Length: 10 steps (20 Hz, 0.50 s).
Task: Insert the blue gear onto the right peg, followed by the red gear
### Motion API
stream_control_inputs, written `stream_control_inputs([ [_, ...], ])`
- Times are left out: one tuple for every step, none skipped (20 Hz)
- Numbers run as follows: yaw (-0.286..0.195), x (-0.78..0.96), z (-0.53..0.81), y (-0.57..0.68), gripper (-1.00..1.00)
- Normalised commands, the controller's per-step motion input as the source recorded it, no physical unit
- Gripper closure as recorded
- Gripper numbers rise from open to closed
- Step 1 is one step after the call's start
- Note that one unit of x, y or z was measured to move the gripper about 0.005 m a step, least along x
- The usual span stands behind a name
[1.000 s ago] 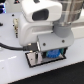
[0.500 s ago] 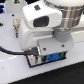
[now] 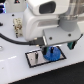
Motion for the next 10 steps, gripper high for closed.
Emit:
stream_control_inputs([
  [0.000, -0.56, 0.24, 0.23, -1.00],
  [0.000, -0.61, 0.19, 0.25, -1.00],
  [0.000, -0.62, 0.19, 0.32, -1.00],
  [0.000, -0.66, 0.18, 0.39, -1.00],
  [0.000, -0.71, 0.12, 0.39, -1.00],
  [0.000, -0.76, 0.09, 0.34, -1.00],
  [0.000, -0.79, 0.07, 0.32, -1.00],
  [0.000, -0.79, 0.05, 0.29, -1.00],
  [0.000, -0.71, 0.06, 0.45, -1.00],
  [0.000, -0.61, 0.06, 0.50, -1.00],
])
